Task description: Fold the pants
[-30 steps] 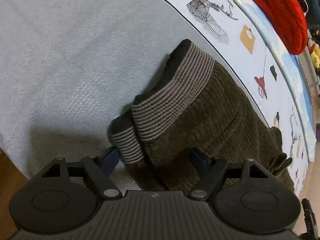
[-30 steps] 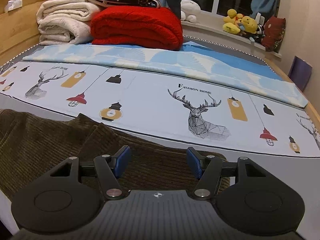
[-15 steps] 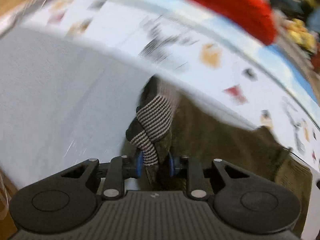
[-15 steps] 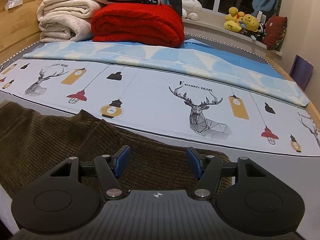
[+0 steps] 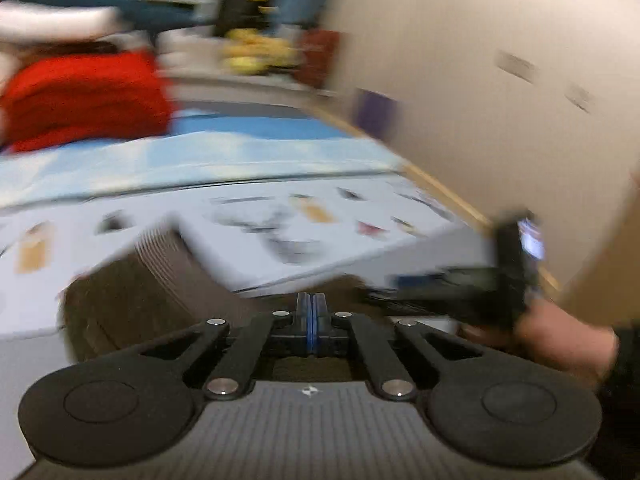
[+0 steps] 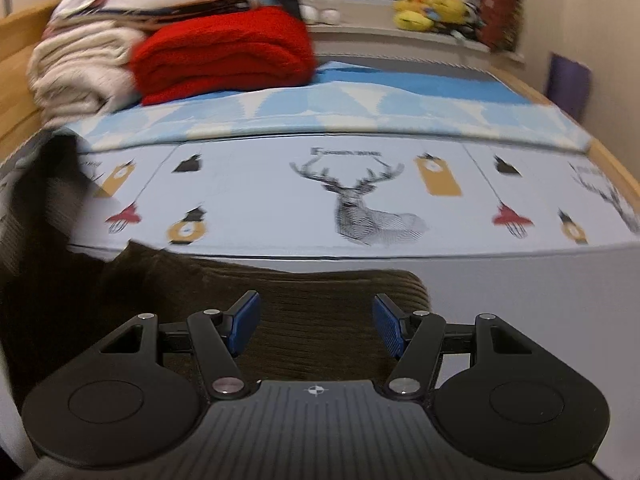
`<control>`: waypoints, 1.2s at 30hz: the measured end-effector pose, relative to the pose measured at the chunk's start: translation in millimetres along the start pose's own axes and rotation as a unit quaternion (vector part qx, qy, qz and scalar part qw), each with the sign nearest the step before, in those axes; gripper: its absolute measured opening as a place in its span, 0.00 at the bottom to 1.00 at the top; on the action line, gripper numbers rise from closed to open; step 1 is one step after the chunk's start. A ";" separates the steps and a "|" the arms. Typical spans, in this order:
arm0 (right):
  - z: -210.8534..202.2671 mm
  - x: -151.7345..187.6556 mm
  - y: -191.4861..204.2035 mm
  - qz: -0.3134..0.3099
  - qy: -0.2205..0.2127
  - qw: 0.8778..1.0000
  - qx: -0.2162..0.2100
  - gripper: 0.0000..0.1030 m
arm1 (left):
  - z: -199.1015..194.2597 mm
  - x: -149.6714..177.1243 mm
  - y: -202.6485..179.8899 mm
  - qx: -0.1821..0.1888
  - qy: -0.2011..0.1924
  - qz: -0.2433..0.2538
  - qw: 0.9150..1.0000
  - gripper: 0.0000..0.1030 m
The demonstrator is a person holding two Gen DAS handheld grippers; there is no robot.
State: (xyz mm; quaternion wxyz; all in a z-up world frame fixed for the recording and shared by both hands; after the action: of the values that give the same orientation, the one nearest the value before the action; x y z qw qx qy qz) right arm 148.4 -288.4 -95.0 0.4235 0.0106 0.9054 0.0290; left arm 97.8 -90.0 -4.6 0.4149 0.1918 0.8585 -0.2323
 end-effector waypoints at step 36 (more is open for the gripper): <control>116.5 -6.2 135.9 0.050 0.125 0.966 -0.219 0.60 | -48.2 49.1 190.7 -0.201 0.080 -0.272 0.938 0.46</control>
State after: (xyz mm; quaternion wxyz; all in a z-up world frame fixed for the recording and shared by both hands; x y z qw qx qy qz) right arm 241.1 -148.0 -156.3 0.2973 -0.0405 0.9208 0.2492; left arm 138.8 99.7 -63.3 0.2960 -0.1183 0.9371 -0.1424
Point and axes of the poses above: each gripper's, at about its wrist camera, not at the fingertips, and z roughly the way its jaws point, y to its left, x to its underside, the point moved 8 cm from there along z, roughly the way its jaws point, and after that the axes turned 3 degrees about x, right-handed, at the moved point
